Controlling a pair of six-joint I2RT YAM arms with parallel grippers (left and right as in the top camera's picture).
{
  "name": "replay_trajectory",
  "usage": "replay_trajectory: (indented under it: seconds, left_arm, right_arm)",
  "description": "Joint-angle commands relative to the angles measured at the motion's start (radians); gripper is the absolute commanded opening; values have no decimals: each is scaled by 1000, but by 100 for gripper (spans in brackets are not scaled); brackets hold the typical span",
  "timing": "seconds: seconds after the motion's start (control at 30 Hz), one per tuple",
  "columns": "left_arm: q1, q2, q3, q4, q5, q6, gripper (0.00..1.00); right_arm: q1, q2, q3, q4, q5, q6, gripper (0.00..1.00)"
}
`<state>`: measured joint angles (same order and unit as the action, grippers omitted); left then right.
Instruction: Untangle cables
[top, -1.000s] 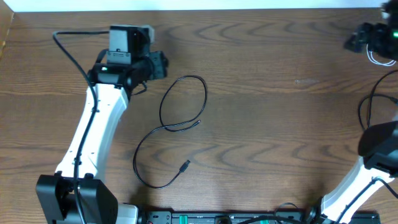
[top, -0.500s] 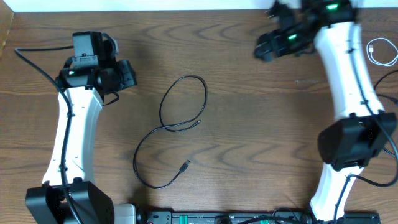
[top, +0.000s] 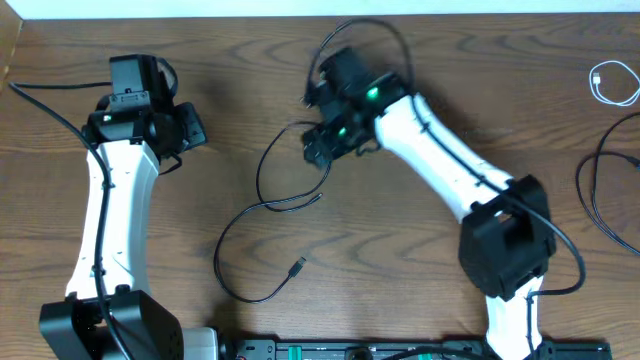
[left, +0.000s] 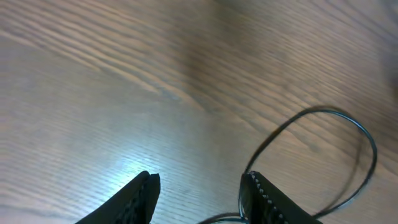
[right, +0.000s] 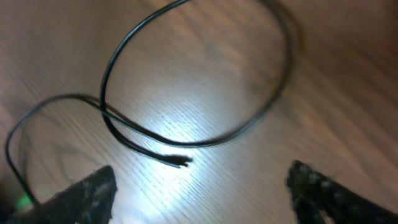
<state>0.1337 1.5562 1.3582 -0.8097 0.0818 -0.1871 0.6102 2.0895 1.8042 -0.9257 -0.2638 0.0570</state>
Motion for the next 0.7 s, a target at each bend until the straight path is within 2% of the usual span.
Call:
replay_trajectory:
  seconds: [0.0, 0.1, 0.27, 0.37, 0.47, 0.67]
  left_arm:
    - [29, -17, 14, -6, -45, -35, 47]
    - [40, -17, 14, -10, -45, -36, 48]
    - [41, -16, 14, -10, -45, -36, 47]
    - [41, -15, 14, -11, -45, -36, 48]
    - [41, -14, 14, -12, -45, -36, 47]
    - [41, -14, 11, -12, -45, -36, 47]
  right_arm:
    - [44, -26, -53, 47, 63, 28, 76]
    - [82, -26, -108, 109, 38, -46, 75]
    - [143, -26, -178, 146, -42, -361, 80]
    - [171, -26, -201, 146, -12, -495, 76]
    - [177, -20, -208, 159, -13, -530, 74]
    - [177, 38, -211, 198, -16, -554, 77]
